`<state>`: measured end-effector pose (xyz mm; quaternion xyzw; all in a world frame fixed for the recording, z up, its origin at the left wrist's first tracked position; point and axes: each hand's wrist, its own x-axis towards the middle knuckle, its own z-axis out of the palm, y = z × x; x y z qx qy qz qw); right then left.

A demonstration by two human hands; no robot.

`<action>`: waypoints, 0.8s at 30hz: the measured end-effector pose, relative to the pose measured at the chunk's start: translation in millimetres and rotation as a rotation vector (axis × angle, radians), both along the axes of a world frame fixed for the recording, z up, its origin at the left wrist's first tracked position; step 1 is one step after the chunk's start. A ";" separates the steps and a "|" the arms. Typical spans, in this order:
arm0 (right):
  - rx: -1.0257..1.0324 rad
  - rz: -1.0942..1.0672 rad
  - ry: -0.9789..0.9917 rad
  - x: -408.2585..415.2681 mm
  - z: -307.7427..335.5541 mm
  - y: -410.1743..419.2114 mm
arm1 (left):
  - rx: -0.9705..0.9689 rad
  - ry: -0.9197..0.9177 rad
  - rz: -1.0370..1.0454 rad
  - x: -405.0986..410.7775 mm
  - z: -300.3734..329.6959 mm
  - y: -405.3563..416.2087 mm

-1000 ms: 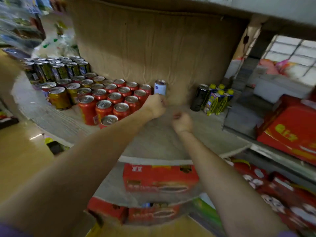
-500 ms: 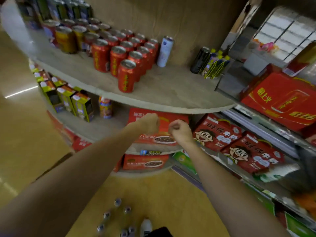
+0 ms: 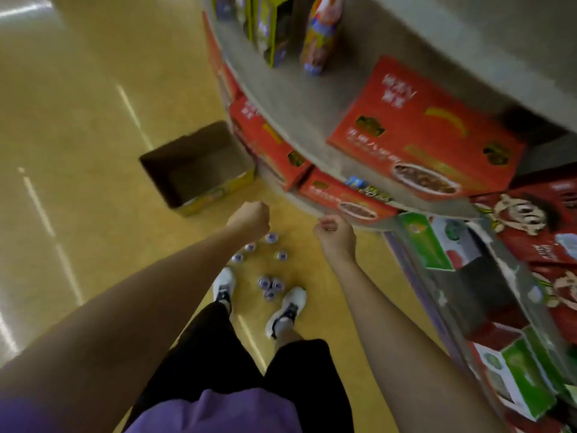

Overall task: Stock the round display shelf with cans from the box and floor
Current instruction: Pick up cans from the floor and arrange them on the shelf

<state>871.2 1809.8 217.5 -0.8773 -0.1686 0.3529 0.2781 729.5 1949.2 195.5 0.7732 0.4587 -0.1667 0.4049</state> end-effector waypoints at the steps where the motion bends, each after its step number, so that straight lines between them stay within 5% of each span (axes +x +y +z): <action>1: -0.024 0.008 0.023 -8.5 -19.6 -2.5 | -0.018 0.037 0.034 -14.8 -15.9 -3.8; 10: -0.228 0.100 0.159 -88.6 -217.4 -43.4 | -0.246 0.166 0.427 -97.7 -201.9 -54.6; 24: -0.344 0.105 0.195 -127.9 -470.1 -66.9 | -0.253 0.256 0.273 -129.5 -450.3 -82.7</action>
